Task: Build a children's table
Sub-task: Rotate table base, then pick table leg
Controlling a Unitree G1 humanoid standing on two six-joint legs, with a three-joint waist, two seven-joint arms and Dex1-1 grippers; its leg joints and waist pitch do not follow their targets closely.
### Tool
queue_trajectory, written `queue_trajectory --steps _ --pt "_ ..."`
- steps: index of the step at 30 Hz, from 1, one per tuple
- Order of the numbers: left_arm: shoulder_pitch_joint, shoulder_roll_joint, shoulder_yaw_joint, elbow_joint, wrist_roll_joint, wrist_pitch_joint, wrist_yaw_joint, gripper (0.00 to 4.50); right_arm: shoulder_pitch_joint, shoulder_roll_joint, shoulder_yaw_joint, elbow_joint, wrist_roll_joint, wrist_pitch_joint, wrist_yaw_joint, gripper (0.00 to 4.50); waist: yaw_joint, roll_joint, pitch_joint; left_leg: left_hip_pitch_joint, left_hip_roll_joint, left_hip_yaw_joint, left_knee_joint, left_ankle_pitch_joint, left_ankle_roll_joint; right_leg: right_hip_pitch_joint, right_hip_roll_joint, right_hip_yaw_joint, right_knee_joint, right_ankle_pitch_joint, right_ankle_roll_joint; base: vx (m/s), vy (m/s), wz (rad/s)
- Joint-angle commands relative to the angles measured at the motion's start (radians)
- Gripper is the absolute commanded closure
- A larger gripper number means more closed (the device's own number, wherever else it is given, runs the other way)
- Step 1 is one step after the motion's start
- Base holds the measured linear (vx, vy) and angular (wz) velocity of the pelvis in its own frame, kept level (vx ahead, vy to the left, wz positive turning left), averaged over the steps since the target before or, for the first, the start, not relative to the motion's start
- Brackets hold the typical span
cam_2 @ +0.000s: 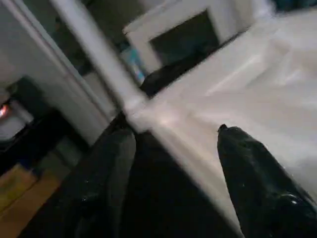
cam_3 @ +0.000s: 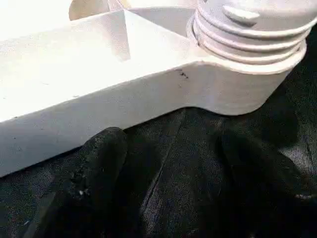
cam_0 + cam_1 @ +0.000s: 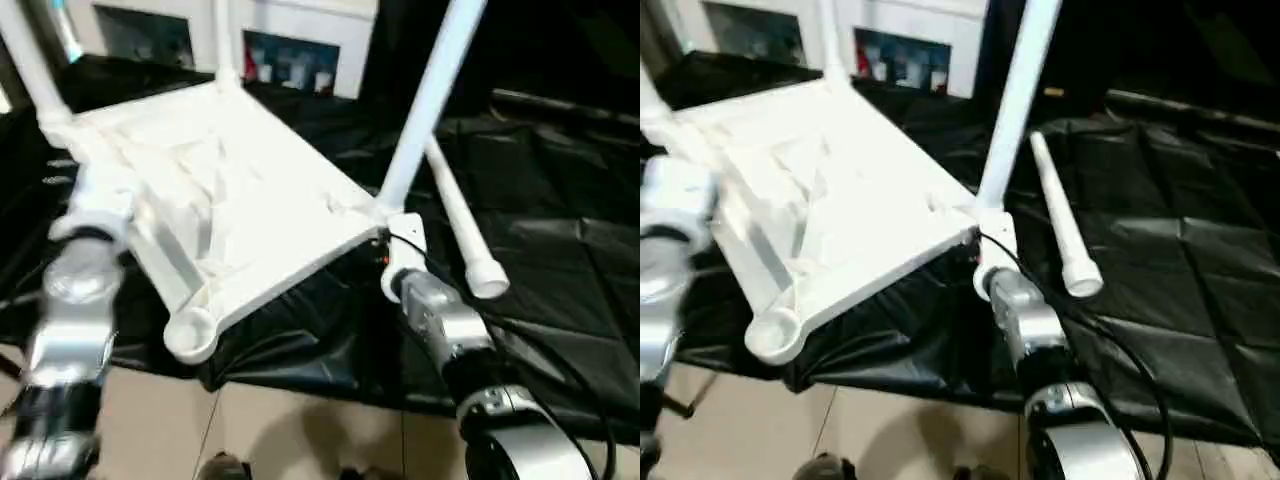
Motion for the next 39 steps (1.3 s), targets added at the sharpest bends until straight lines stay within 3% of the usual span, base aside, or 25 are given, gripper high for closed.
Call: queue_trajectory --steps 1,3,4,6,10,14,18,19,20,22,24,25,28,31,33,34,35,37,38,39 --pt "0.049 -0.026 0.001 -0.049 -0.009 0.103 -0.022 1.15 -0.025 0.000 -0.012 0.030 0.008 -0.002 -0.005 1.01 -0.004 0.018 -0.064 0.027 0.028 -0.015 -0.070 -0.252 -0.041 0.031 -0.055 0.039 -0.064 -0.189 -0.140 0.000 0.000 0.00" --pt "0.060 -0.037 -0.001 -0.062 -0.021 0.140 -0.040 0.96 -0.032 0.000 -0.012 0.038 0.008 -0.005 -0.003 1.01 -0.004 0.021 -0.064 0.030 0.027 -0.014 -0.070 -0.259 -0.043 0.027 -0.053 0.039 -0.067 -0.192 -0.136 0.000 0.000 0.00" --pt "0.077 -0.068 -0.001 -0.094 -0.058 0.244 -0.075 0.88 -0.047 -0.002 -0.016 0.057 0.008 -0.012 -0.001 1.01 -0.004 0.020 -0.066 0.032 0.027 -0.014 -0.070 -0.270 -0.051 0.026 -0.052 0.039 -0.065 -0.191 -0.135 0.000 0.000 0.00" --pt "0.095 -0.094 -0.015 -0.137 -0.093 0.339 -0.113 0.62 -0.064 -0.009 -0.022 0.073 0.010 -0.014 0.004 1.01 -0.006 0.020 -0.065 0.030 0.027 -0.017 -0.072 -0.289 -0.058 0.026 -0.051 0.037 -0.066 -0.196 -0.140 0.000 0.000 0.00" --pt "0.123 -0.087 -0.050 -0.171 -0.102 0.406 -0.156 0.51 -0.077 -0.021 -0.024 0.088 0.010 -0.022 0.013 1.01 -0.005 0.019 -0.064 0.029 0.023 -0.017 -0.070 -0.317 -0.047 0.023 -0.049 0.038 -0.076 -0.235 -0.120 0.000 0.000 0.00" --pt "0.159 -0.072 -0.116 -0.243 -0.137 0.481 -0.249 0.08 -0.077 -0.032 -0.027 0.088 0.008 -0.027 0.017 1.01 -0.004 0.022 -0.066 0.028 0.024 -0.017 -0.069 -0.294 -0.045 0.025 -0.047 0.037 -0.072 -0.201 -0.123 0.000 0.000 0.00" --pt "0.154 -0.062 -0.176 -0.287 -0.190 0.506 -0.328 0.03 -0.071 -0.044 -0.030 0.069 0.009 -0.020 0.031 1.01 0.001 0.026 -0.067 0.030 0.023 -0.016 -0.069 -0.295 -0.051 0.024 -0.045 0.037 -0.070 -0.183 -0.133 0.000 0.000 0.00" --pt "0.146 -0.058 -0.192 -0.292 -0.201 0.504 -0.350 0.03 -0.070 -0.050 -0.033 0.059 0.012 -0.014 0.033 1.01 0.002 0.031 -0.067 0.031 0.023 -0.017 -0.069 -0.298 -0.055 0.025 -0.045 0.037 -0.068 -0.180 -0.134 0.000 0.000 0.00" --pt "0.135 -0.052 -0.213 -0.286 -0.210 0.484 -0.379 0.03 -0.069 -0.056 -0.038 0.046 0.016 -0.003 0.036 1.01 0.001 0.027 -0.066 0.027 0.022 -0.018 -0.070 -0.296 -0.055 0.027 -0.044 0.036 -0.069 -0.178 -0.132 0.000 0.000 0.00" --pt "0.101 -0.052 -0.252 -0.256 -0.223 0.433 -0.424 0.03 -0.067 -0.076 -0.050 0.005 0.026 0.042 0.035 1.01 0.002 0.029 -0.068 0.033 0.021 -0.016 -0.068 -0.297 -0.056 0.025 -0.043 0.037 -0.070 -0.175 -0.126 0.000 0.000 0.00" --pt "0.060 -0.072 -0.262 -0.210 -0.234 0.406 -0.435 0.03 -0.075 -0.106 -0.038 -0.031 0.007 0.121 0.022 1.01 0.000 0.029 -0.068 0.031 0.018 -0.016 -0.067 -0.285 -0.060 0.029 -0.040 0.037 -0.070 -0.174 -0.121 0.000 0.000 0.00" --pt "0.038 -0.078 -0.273 -0.173 -0.234 0.359 -0.446 0.03 -0.083 -0.124 -0.033 -0.049 0.003 0.176 0.025 1.01 -0.005 0.026 -0.068 0.024 0.016 -0.017 -0.068 -0.277 -0.062 0.034 -0.041 0.036 -0.069 -0.173 -0.119 0.000 0.000 0.00" --pt "-0.018 -0.088 -0.322 -0.091 -0.248 0.277 -0.508 0.03 -0.094 -0.170 -0.034 -0.118 0.025 0.281 0.089 1.01 -0.006 0.024 -0.070 0.025 0.013 -0.015 -0.064 -0.257 -0.053 0.037 -0.041 0.037 -0.073 -0.177 -0.106 0.000 0.000 0.00" --pt "-0.047 -0.065 -0.382 -0.065 -0.245 0.274 -0.566 0.03 -0.107 -0.206 -0.041 -0.143 0.019 0.295 0.094 1.01 -0.004 0.025 -0.073 0.024 0.017 -0.015 -0.061 -0.224 -0.052 0.038 -0.047 0.038 -0.066 -0.150 -0.117 0.000 0.000 0.00" --pt "-0.052 -0.054 -0.393 -0.067 -0.243 0.283 -0.579 0.00 -0.115 -0.214 -0.048 -0.144 0.021 0.304 0.089 0.75 -0.005 0.024 -0.075 0.022 0.018 -0.015 -0.059 -0.197 -0.052 0.041 -0.047 0.037 -0.060 -0.113 -0.135 0.000 0.000 0.00" --pt "-0.059 -0.016 -0.392 -0.102 -0.258 0.343 -0.609 0.00 -0.155 -0.244 -0.081 -0.118 0.032 0.335 0.062 0.75 -0.009 0.019 -0.077 0.022 0.017 -0.014 -0.057 -0.176 -0.049 0.045 -0.046 0.036 -0.053 -0.084 -0.151 0.000 0.000 0.00" --pt "-0.059 -0.010 -0.390 -0.107 -0.261 0.346 -0.614 0.00 -0.161 -0.248 -0.085 -0.114 0.033 0.340 0.059 0.75 -0.012 0.021 -0.077 0.021 0.015 -0.013 -0.056 -0.165 -0.046 0.044 -0.043 0.036 -0.052 -0.071 -0.160 0.000 0.000 0.00" --pt "-0.058 0.051 -0.371 -0.162 -0.293 0.366 -0.672 0.00 -0.232 -0.289 -0.124 -0.046 0.049 0.386 0.033 0.46 -0.013 0.003 -0.076 0.021 0.015 -0.011 -0.054 -0.163 -0.041 0.046 -0.044 0.035 -0.051 -0.085 -0.164 0.000 0.000 0.00" --pt "-0.058 0.061 -0.366 -0.172 -0.301 0.365 -0.684 0.00 -0.246 -0.297 -0.130 -0.031 0.052 0.394 0.030 0.36 -0.013 0.013 -0.074 0.023 0.014 -0.011 -0.054 -0.167 -0.041 0.043 -0.044 0.035 -0.052 -0.103 -0.169 0.000 0.000 0.00" --pt "-0.061 0.069 -0.361 -0.175 -0.309 0.354 -0.700 0.00 -0.258 -0.305 -0.133 -0.019 0.052 0.408 0.031 0.30 -0.014 0.014 -0.073 0.024 0.014 -0.008 -0.052 -0.171 -0.042 0.040 -0.043 0.036 -0.053 -0.104 -0.170 0.000 0.000 0.00"
